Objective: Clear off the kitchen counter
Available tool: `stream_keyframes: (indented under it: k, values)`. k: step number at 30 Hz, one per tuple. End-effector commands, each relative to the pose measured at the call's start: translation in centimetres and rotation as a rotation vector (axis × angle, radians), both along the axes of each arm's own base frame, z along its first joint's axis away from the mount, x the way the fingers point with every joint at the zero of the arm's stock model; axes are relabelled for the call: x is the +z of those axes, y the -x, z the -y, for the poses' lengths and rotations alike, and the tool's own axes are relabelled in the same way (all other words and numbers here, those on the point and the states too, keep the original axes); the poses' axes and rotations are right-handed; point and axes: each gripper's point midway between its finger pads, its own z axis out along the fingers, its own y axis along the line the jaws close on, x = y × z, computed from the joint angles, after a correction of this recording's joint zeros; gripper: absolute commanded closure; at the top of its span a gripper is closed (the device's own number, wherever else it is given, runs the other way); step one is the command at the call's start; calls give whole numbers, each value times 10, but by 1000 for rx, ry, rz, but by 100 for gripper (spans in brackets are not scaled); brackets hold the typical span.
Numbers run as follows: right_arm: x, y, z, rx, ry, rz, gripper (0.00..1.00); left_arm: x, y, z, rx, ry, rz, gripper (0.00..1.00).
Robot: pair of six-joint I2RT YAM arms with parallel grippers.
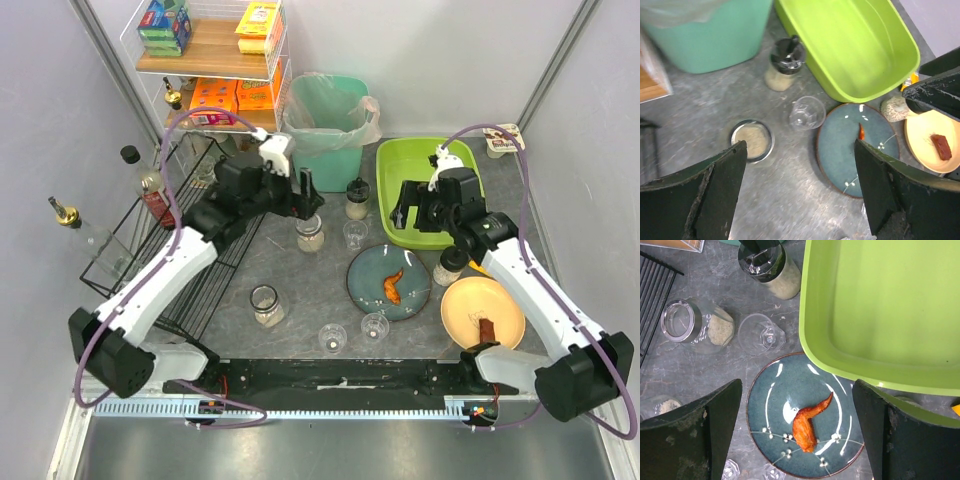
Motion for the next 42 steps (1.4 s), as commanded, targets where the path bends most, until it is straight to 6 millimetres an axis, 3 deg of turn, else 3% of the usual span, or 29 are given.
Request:
stream_keyframes:
  k: [1,10,13,23,25,33,35,38,42]
  values:
    - [8,7,8,-37,-11,22,2,-7,-18,47,-37,78,18,7]
    - [13,25,20,-64,-1,38,2,-61,-62,92,-28,26,43,5]
    - [14,30,24,-75,-1,40,2,-64,-77,107,-23,2,96,5]
    - [24,41,35,-100,22,56,2,-105,-122,134,65,-74,138,6]
    - [25,43,37,-104,24,57,2,-120,-129,138,69,-97,122,7]
    - [26,55,45,-129,31,53,2,-156,-144,148,60,-170,80,9]
    - [25,58,46,-136,25,50,2,-160,-147,145,82,-181,81,12]
    - [24,61,49,-144,26,49,2,-160,-149,144,93,-175,97,32]
    - [23,64,51,-153,32,47,2,-151,-147,144,85,-150,124,41]
